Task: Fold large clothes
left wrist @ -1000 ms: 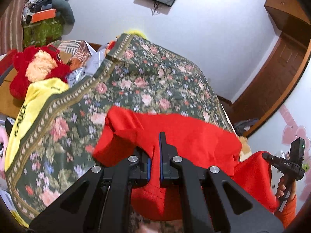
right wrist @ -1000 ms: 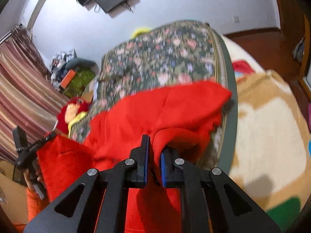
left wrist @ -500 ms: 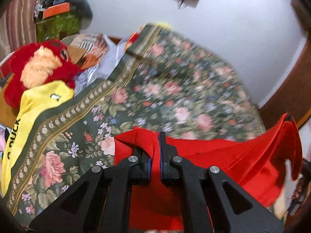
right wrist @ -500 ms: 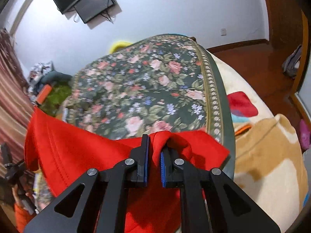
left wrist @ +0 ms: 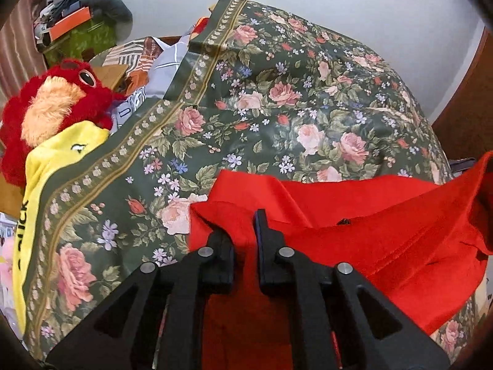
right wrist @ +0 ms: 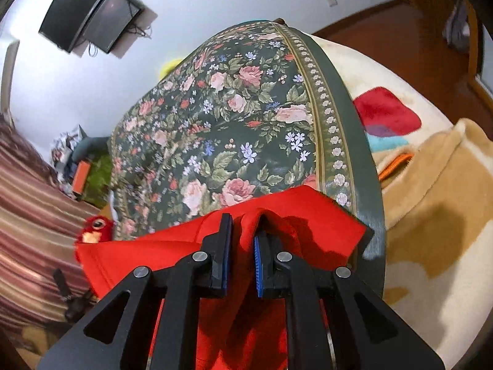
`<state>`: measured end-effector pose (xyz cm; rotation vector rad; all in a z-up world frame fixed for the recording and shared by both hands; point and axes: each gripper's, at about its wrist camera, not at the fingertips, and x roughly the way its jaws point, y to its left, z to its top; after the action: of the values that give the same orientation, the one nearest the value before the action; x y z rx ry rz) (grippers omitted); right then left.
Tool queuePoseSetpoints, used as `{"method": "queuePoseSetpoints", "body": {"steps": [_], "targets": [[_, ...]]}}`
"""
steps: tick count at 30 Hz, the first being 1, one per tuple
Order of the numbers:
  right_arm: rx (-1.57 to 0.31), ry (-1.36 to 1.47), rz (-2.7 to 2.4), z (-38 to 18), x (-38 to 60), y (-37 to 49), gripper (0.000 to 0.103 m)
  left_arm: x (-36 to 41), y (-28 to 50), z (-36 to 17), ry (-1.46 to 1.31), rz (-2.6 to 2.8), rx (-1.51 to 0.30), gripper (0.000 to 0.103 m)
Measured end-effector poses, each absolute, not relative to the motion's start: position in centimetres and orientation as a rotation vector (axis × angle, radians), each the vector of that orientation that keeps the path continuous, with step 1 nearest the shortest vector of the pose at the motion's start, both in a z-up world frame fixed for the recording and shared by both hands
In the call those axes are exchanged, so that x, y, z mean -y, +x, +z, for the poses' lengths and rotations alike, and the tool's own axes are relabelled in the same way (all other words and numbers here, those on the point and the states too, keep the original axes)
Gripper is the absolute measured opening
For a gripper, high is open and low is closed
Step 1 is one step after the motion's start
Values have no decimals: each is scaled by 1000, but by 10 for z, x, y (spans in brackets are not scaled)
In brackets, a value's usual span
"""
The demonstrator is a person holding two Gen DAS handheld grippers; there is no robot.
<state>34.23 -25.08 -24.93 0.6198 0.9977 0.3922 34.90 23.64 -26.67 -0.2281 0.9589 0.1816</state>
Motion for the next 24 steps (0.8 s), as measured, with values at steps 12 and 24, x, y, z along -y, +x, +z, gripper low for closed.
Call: {"method": "queuePoseSetpoints", "body": {"steps": [12, 24], "targets": [[-849, 369, 229, -179, 271, 300, 24, -237, 317, -190, -260, 154, -820, 25], [-923, 148, 448, -201, 164, 285, 35, -162, 310, -227, -146, -20, -956, 33]]}}
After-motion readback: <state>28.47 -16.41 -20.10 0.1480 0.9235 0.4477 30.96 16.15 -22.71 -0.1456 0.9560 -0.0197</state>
